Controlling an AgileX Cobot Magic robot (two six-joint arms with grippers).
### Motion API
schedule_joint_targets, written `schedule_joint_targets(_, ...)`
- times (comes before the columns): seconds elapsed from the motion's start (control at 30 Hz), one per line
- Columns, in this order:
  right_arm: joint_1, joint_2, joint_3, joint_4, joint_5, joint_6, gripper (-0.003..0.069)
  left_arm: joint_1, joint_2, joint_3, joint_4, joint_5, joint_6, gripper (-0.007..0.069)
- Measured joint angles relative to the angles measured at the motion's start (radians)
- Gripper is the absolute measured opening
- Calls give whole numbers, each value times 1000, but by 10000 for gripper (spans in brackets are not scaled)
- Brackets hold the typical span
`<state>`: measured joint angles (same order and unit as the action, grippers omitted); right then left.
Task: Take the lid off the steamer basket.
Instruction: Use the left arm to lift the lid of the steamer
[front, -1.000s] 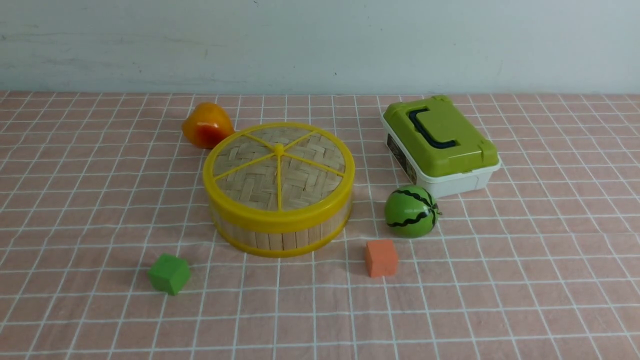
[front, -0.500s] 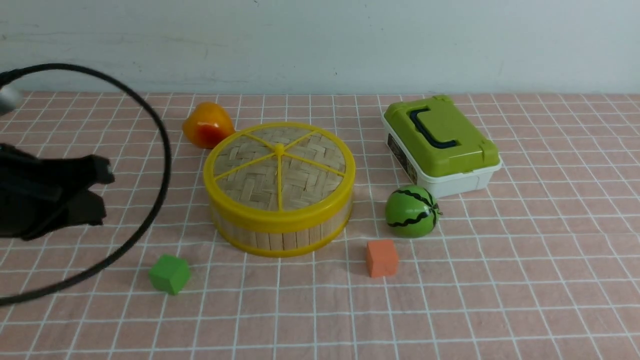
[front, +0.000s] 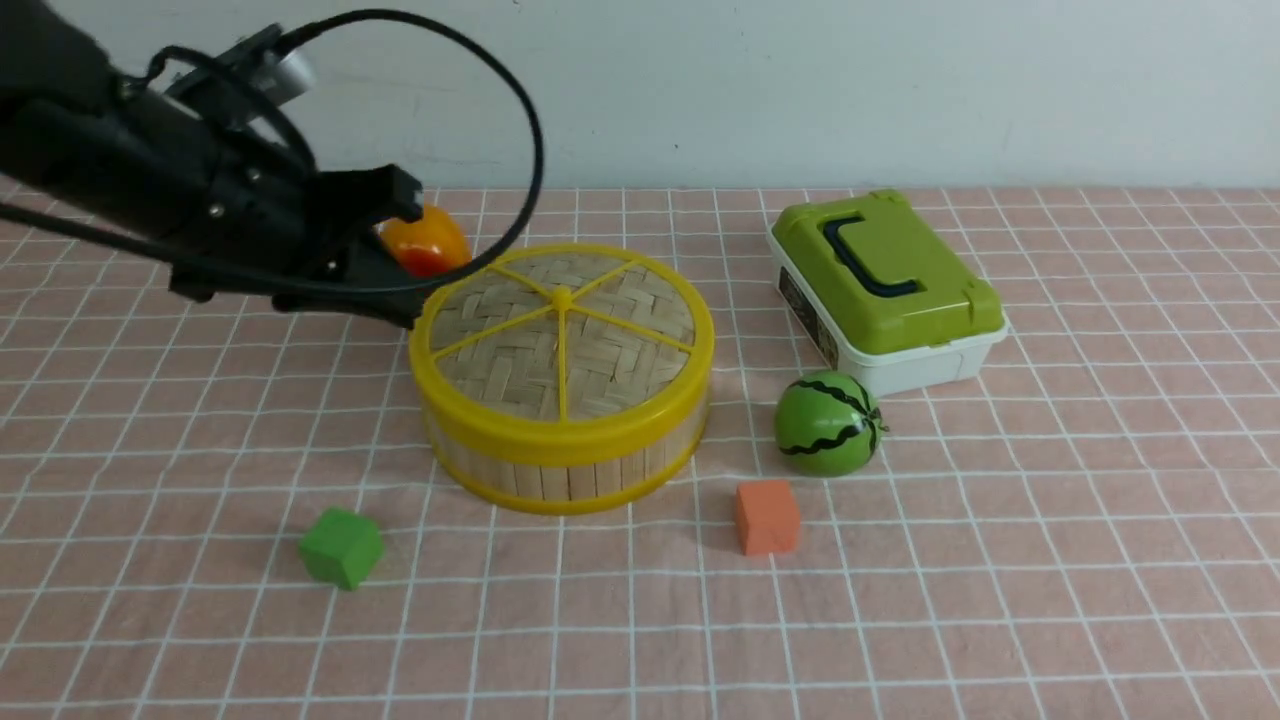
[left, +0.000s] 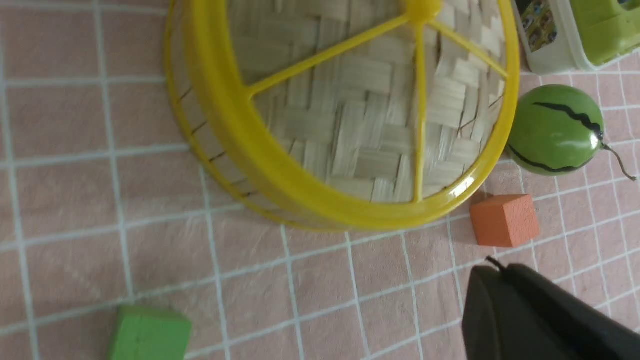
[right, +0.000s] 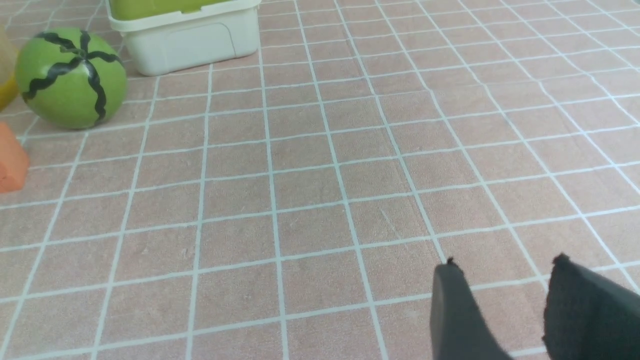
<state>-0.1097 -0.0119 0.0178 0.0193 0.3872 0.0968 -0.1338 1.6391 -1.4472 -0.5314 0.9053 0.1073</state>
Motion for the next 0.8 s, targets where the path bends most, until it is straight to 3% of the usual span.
schedule_joint_targets(0.03,0,0,0,0,0,0,242,-54,56,-92,71,23,-31,-13)
schedule_joint_targets(0.23,0,0,0,0,0,0,242,-157,197,-316,310,95,-163,-12)
schedule_joint_targets(0.4,0,0,0,0,0,0,242,-246,336,-513,531,122,-203,72)
schedule_joint_targets(0.6,0,0,0,0,0,0,242,-297,457,-657,570,123,-206,281)
schedule_joint_targets(0.8,0,0,0,0,0,0,242,-299,518,-667,596,132,-248,371)
